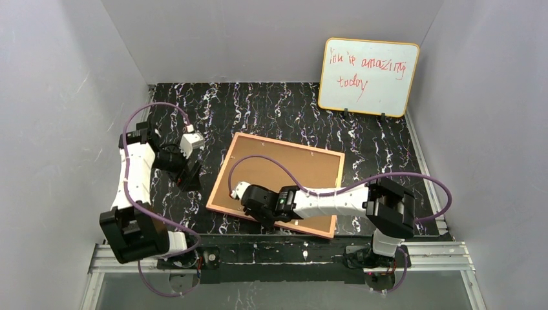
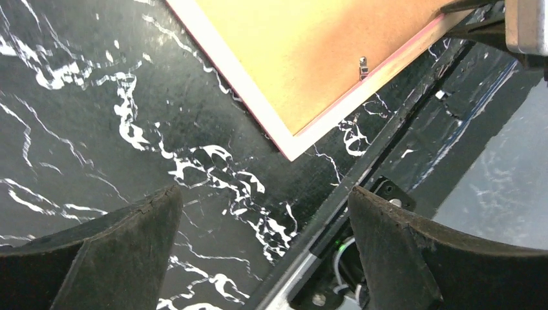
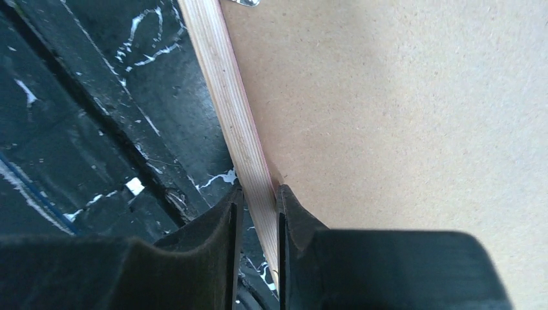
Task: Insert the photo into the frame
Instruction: Turn over the photo frame at the center of the board.
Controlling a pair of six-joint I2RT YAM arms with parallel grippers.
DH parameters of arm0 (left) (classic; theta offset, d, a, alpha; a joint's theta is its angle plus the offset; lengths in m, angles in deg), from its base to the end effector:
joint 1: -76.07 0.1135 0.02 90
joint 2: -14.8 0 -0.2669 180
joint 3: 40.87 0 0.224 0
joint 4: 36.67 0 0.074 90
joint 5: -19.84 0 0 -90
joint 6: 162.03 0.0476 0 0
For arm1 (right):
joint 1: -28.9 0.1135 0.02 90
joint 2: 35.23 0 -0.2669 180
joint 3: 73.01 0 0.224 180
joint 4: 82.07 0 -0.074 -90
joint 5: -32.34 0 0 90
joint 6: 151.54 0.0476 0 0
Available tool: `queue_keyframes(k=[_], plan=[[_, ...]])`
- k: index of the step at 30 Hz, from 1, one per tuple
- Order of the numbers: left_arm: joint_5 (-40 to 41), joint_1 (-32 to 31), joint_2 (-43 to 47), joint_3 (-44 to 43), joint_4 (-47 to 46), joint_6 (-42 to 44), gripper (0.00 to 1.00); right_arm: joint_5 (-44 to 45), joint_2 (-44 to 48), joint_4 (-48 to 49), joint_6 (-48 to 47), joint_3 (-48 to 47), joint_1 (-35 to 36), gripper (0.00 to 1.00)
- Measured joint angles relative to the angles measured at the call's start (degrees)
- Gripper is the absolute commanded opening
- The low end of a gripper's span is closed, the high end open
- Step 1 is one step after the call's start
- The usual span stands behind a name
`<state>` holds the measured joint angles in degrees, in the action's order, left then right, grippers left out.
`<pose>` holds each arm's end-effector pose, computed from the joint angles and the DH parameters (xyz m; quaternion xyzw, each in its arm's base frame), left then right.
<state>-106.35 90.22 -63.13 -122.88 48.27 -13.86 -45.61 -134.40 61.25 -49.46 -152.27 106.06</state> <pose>0.2061 0.0230 0.2794 0.3780 0.8692 -0.2053 0.2438 0.0851 0.3288 0.2001 -0.4869 0.8192 0.1292 0.2741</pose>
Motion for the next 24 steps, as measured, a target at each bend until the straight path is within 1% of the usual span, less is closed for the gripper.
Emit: queue_keyframes(k=[3,8,14,21,24], plan=[[-3.0,0.0,3.7,1.6,0.6,6.7,0.98,0.0,0.0,-2.6,-0.5,-3.3,0.2,0.09],[-7.8,0.0,10.9,5.1,3.6,20.7,0.98,0.2,0.0,-6.1,-1.4,-11.5,-0.2,0.04],[-11.6,0.0,15.2,5.7,8.9,36.3,0.98,-1.8,0.2,-9.9,-1.1,-19.9,-1.8,0.01],[-14.9,0.0,19.0,5.8,10.6,52.0,0.98,-8.1,3.1,-12.2,0.1,-21.4,-6.4,0.01],[-15.8,0.0,20.4,6.8,9.9,56.3,0.96,-11.0,3.8,-13.0,0.2,-22.2,-8.5,0.01]])
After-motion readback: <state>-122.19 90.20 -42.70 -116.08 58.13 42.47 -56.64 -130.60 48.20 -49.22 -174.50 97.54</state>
